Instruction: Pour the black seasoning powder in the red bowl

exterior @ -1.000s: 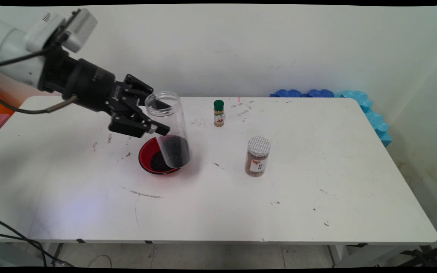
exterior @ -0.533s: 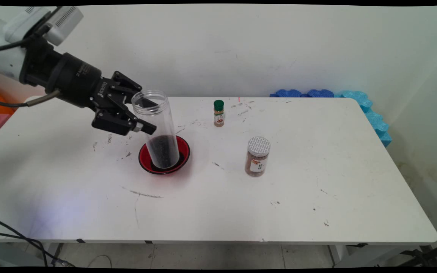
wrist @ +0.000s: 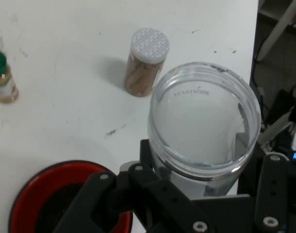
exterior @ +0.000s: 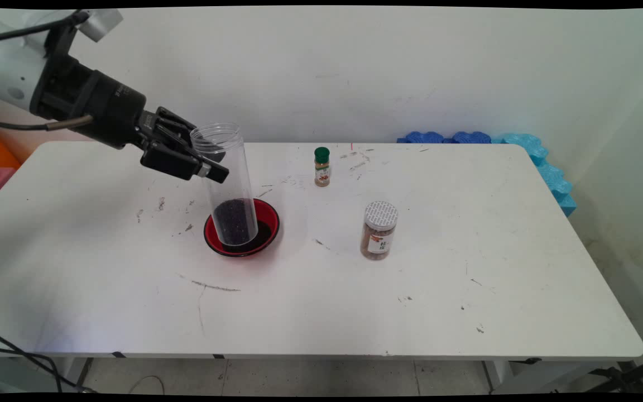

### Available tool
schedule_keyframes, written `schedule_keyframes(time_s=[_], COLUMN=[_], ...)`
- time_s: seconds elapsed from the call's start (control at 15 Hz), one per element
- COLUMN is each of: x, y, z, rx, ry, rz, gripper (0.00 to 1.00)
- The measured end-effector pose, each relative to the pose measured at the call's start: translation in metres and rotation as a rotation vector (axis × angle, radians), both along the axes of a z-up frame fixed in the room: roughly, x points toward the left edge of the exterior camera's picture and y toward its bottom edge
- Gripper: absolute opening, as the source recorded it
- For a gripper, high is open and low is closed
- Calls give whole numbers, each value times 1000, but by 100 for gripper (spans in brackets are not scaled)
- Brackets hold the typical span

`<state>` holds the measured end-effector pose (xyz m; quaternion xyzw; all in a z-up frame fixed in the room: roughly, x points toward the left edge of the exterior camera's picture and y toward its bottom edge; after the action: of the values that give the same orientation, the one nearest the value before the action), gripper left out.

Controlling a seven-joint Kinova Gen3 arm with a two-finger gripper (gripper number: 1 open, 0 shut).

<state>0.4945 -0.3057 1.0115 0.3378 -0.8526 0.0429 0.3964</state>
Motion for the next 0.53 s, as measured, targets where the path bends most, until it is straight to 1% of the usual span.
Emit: schedule_keyframes(time_s=[0.07,0.13,0.27,0.53], x=[0,1,1,-1], y=[0,0,0,0], z=[-1,-4,-7,-14], rx=[20,55,105,189], ry=[3,6,13,32], rz=[15,34,58,111], gripper=[0,0,0,0])
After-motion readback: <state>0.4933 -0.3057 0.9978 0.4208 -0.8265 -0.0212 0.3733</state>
